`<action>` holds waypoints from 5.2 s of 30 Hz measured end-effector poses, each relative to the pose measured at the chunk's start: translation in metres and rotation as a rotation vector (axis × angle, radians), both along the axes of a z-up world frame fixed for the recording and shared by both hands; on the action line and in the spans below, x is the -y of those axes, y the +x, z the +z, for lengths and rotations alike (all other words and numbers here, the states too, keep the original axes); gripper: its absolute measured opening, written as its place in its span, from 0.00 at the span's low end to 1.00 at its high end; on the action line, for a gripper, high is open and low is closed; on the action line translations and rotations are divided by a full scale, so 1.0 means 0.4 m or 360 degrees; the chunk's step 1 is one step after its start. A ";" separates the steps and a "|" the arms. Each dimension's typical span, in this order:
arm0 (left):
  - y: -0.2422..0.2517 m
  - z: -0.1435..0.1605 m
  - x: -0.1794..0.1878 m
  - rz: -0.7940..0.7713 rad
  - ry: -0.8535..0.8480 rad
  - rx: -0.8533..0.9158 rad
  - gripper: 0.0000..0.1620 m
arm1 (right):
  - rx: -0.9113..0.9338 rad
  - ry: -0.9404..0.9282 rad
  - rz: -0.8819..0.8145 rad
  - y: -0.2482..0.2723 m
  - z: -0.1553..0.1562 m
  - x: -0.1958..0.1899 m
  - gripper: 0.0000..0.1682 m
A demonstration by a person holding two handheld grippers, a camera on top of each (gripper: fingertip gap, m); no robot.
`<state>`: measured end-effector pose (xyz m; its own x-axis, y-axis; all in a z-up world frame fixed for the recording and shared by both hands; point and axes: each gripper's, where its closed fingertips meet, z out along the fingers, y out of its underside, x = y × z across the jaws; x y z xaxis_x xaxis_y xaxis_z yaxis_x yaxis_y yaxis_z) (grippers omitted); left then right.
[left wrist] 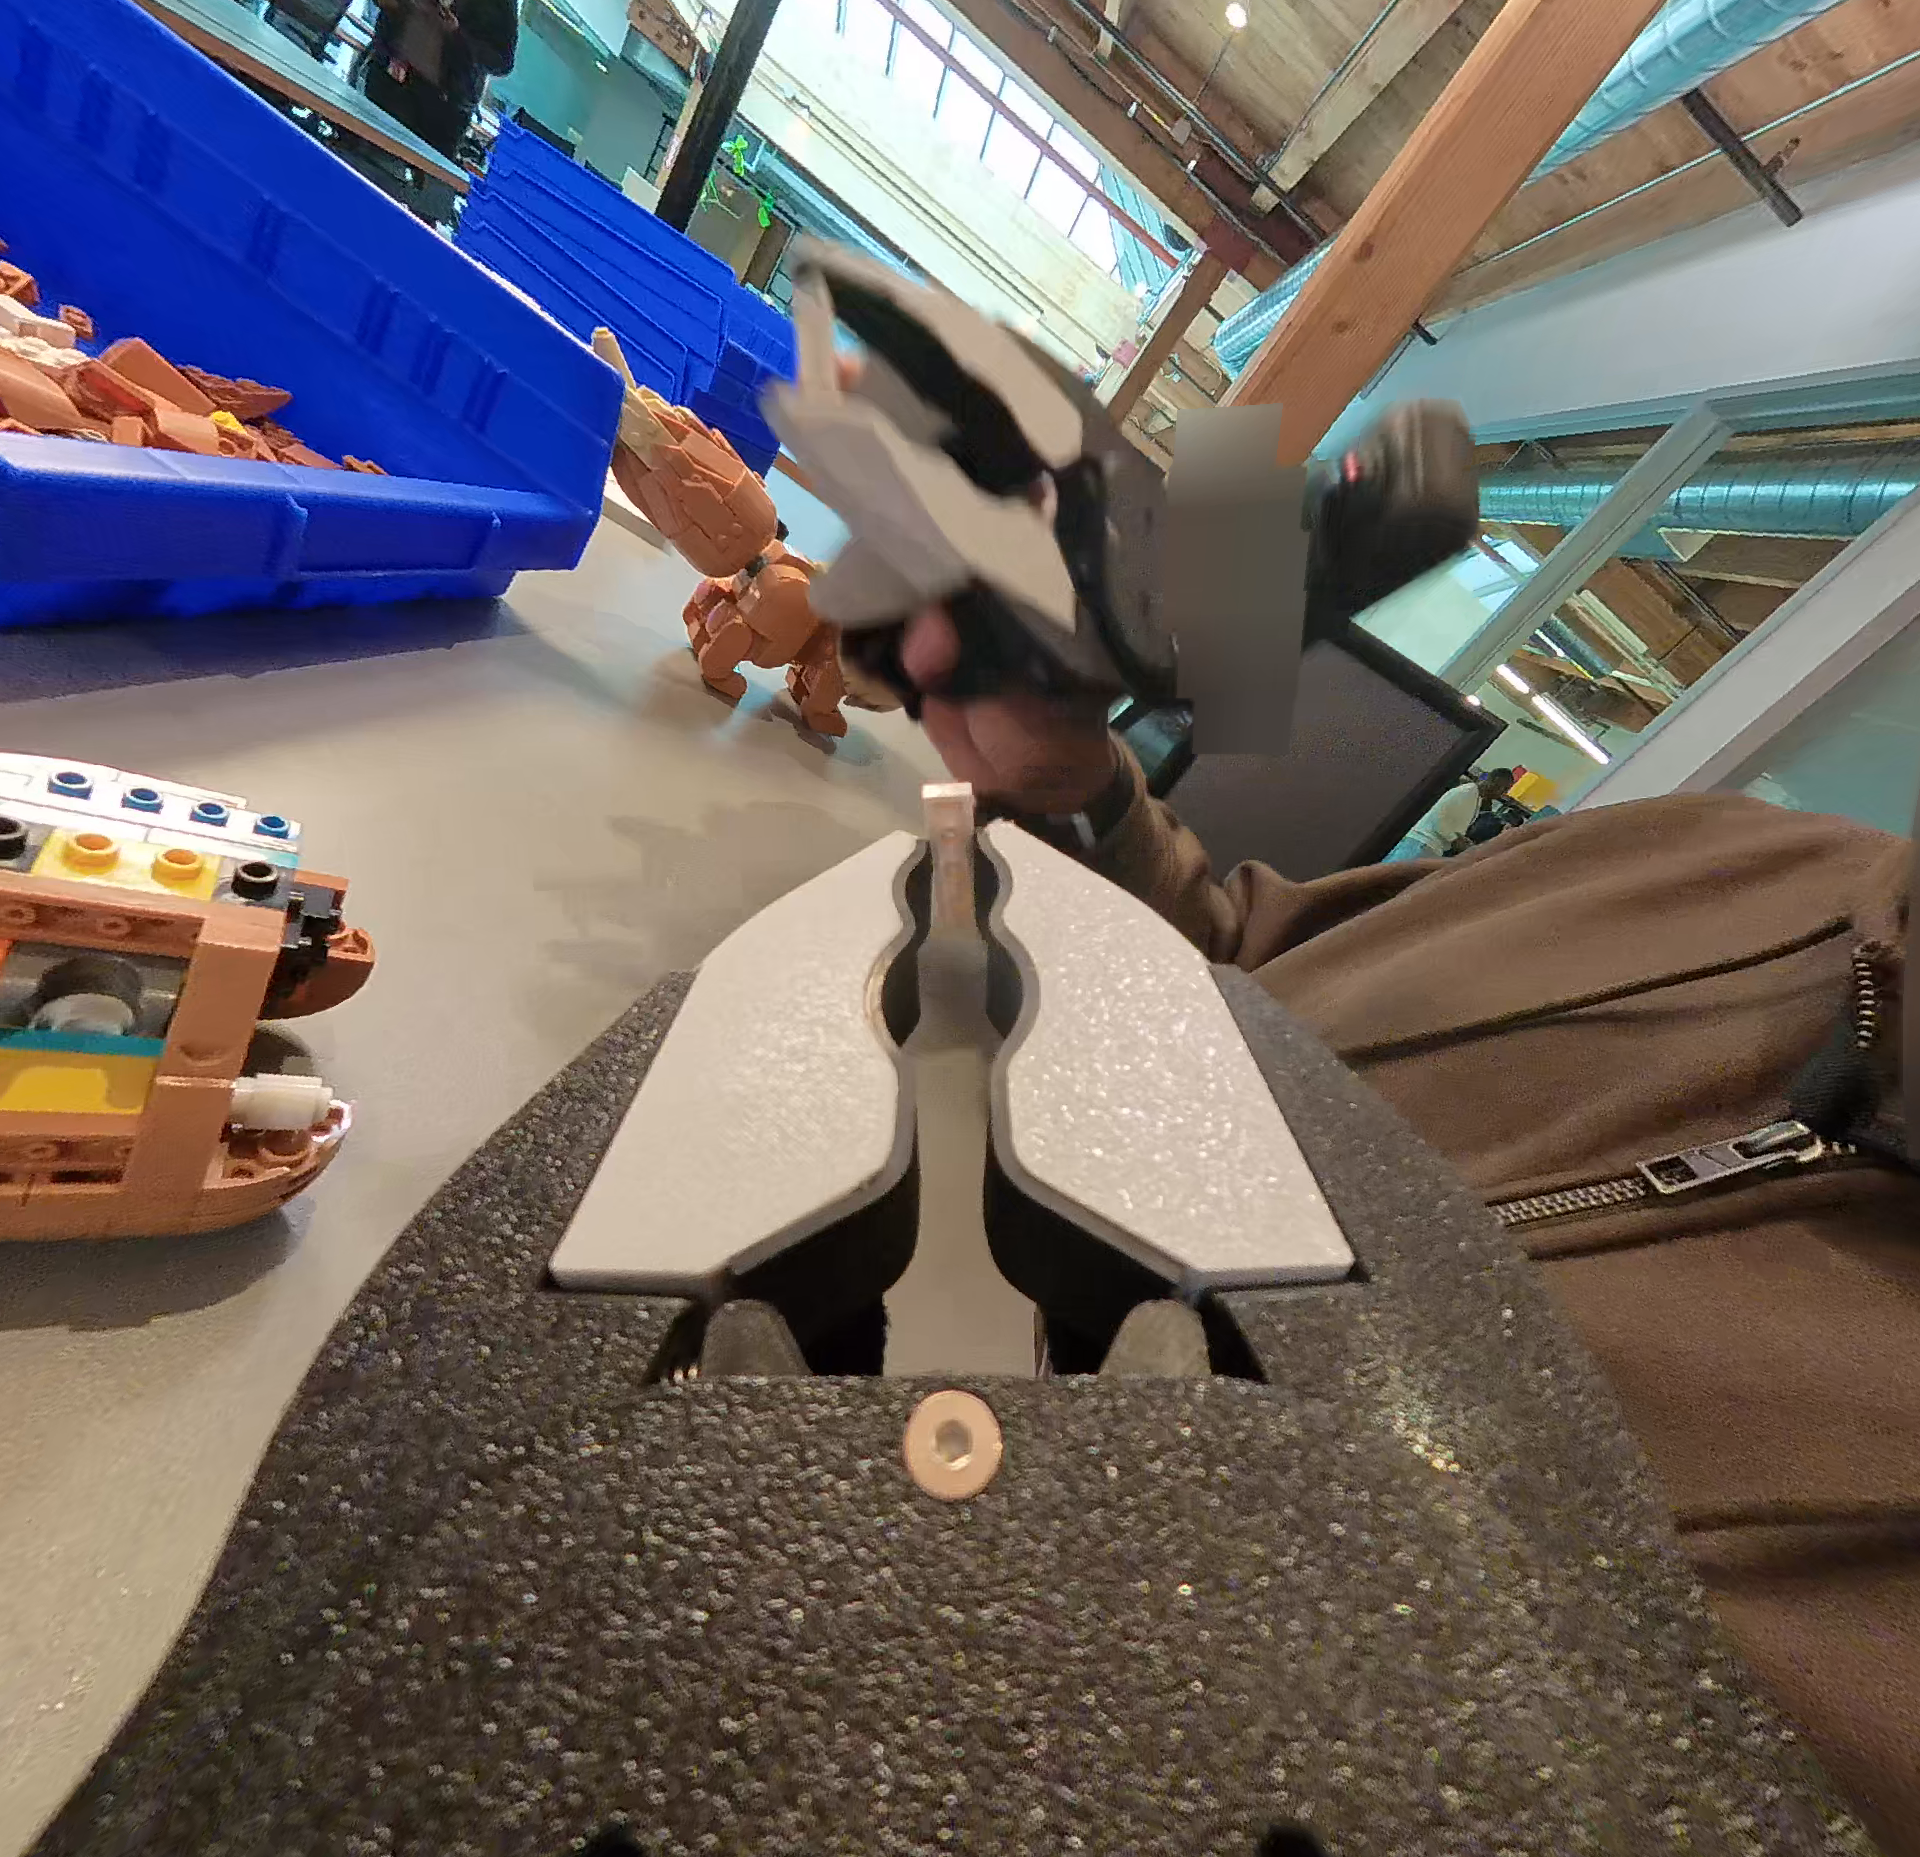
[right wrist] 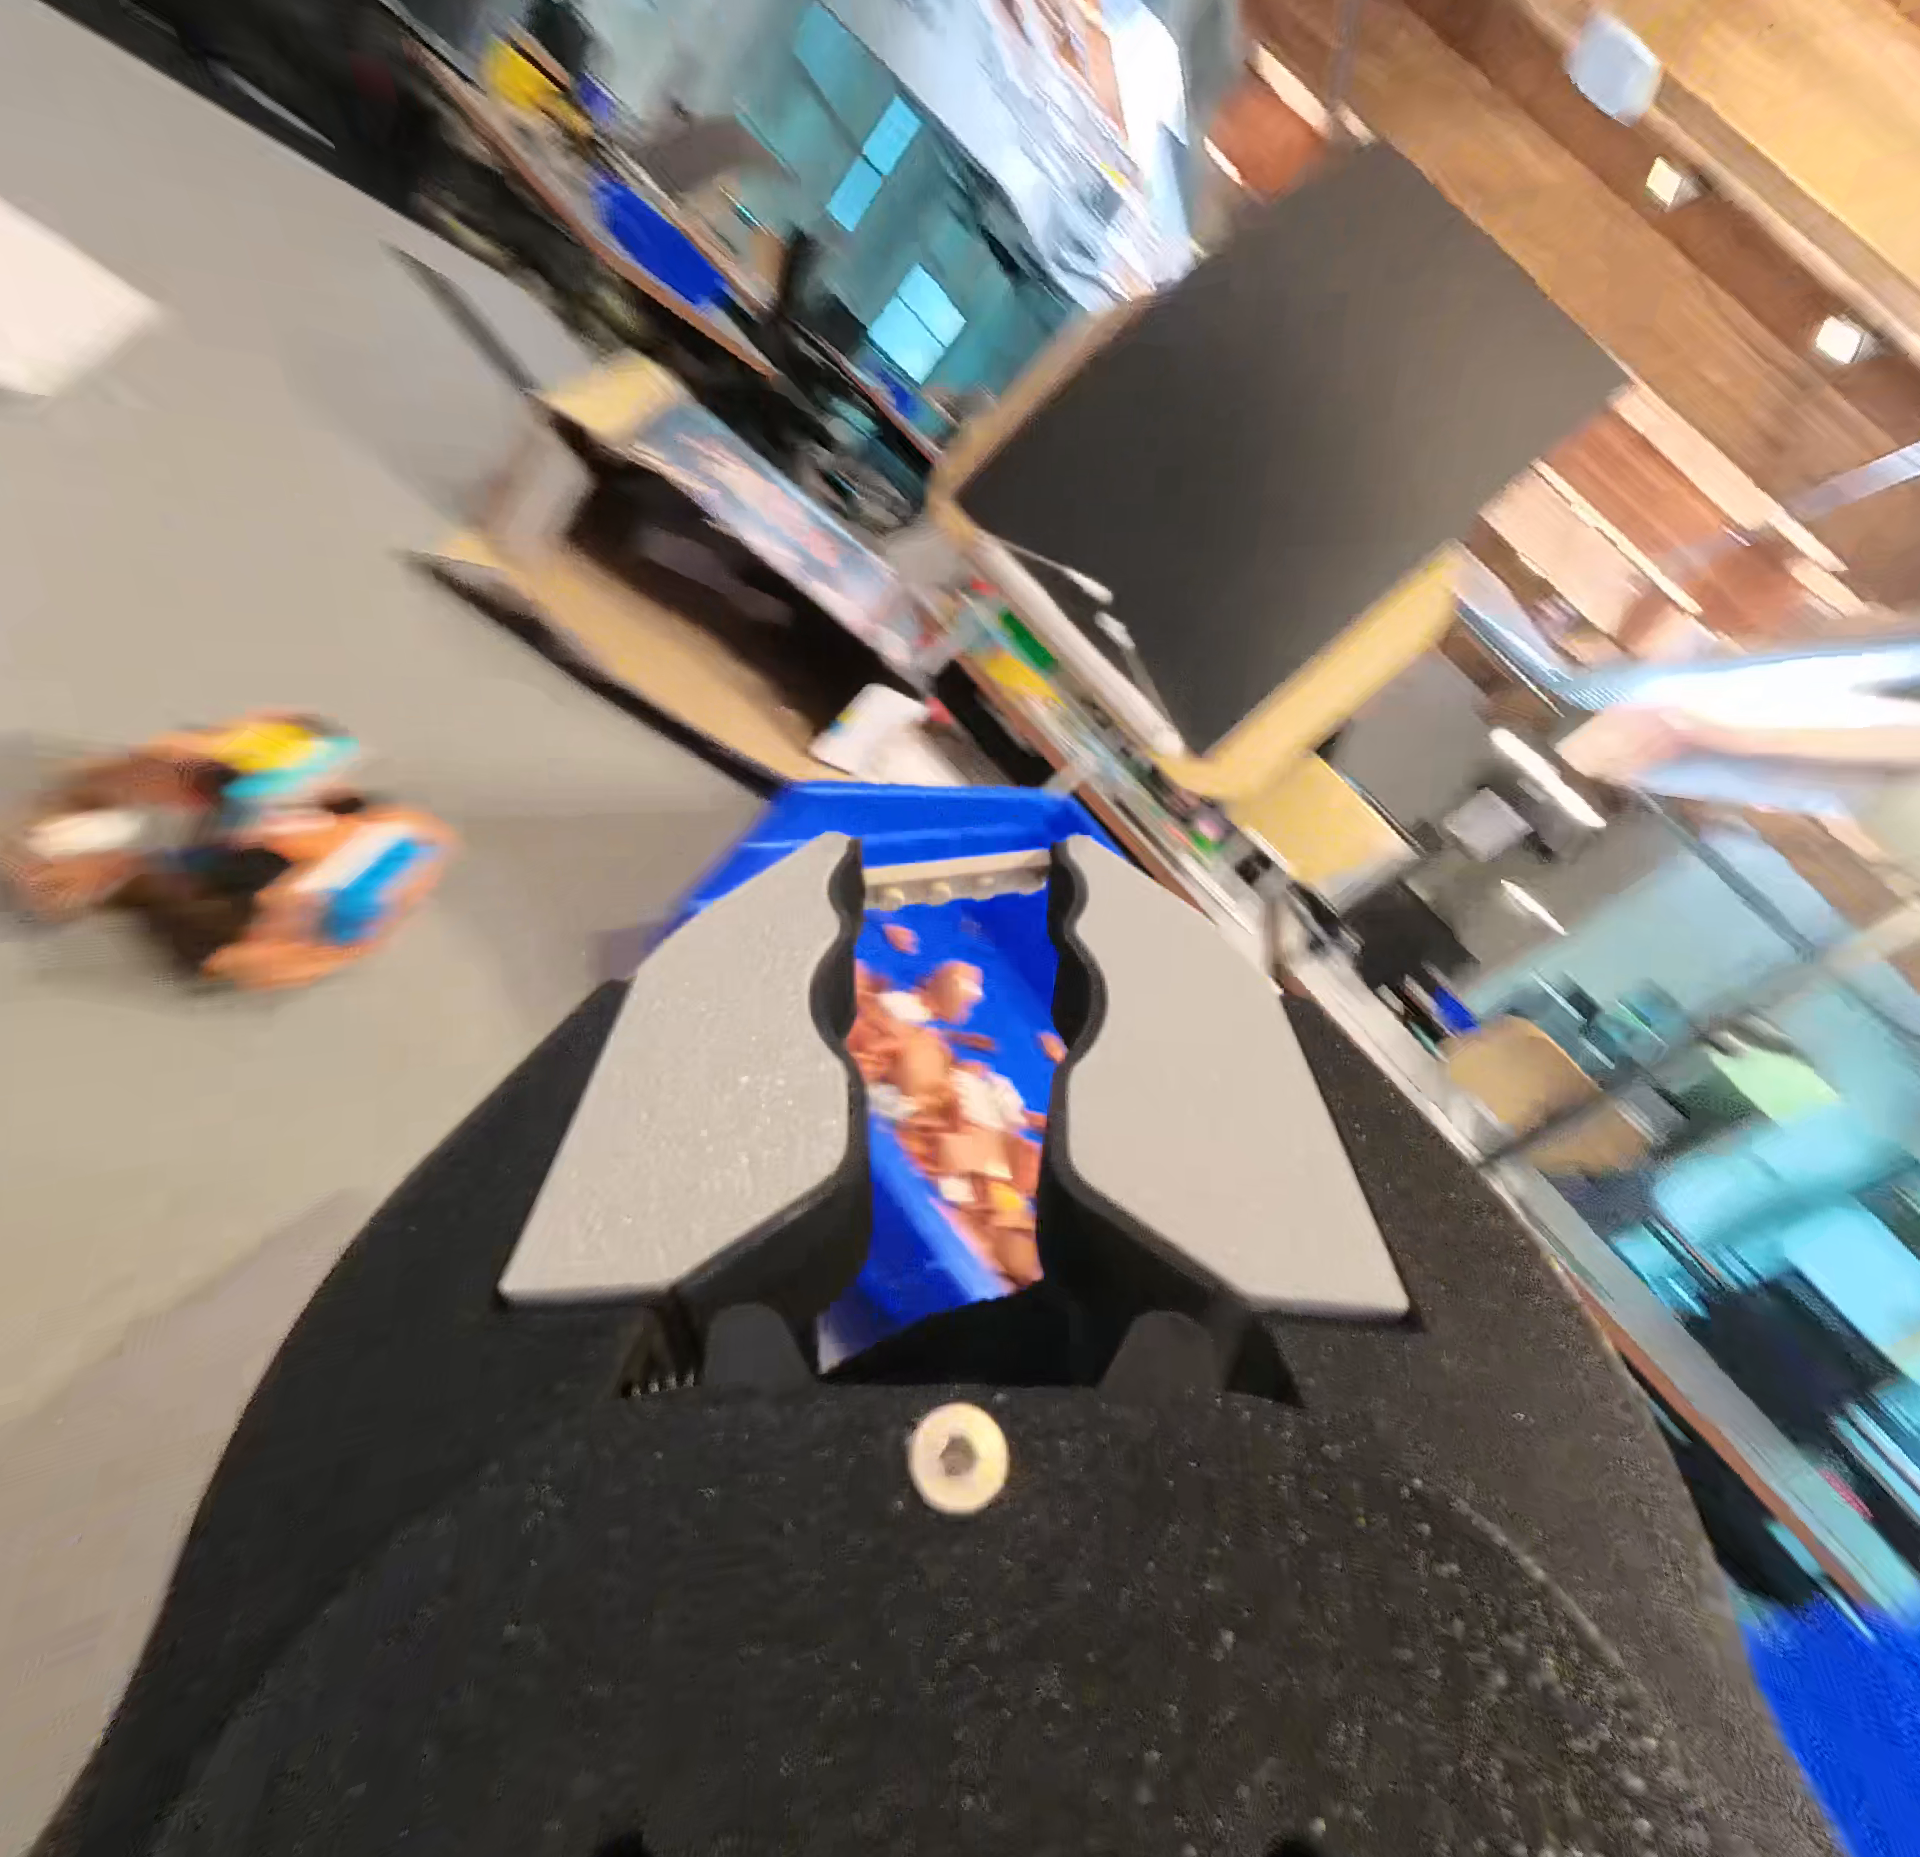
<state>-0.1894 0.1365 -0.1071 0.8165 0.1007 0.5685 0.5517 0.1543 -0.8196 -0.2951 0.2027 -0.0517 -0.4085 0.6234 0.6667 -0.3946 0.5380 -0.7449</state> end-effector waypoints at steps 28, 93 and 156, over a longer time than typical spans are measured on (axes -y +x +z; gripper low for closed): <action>0.079 0.008 -0.040 -0.0415 0.0060 0.0063 0.05 | -0.0059 0.0506 0.1178 0.323 -0.150 0.195 0.22; -0.075 -0.105 0.031 -0.0062 -0.1090 -0.1339 0.23 | 0.0520 0.0404 0.0517 0.151 -0.291 0.142 0.29; -0.072 -0.014 0.027 0.0322 -0.0924 -0.1566 0.44 | 0.1700 -0.0363 0.0701 0.151 -0.252 0.183 0.49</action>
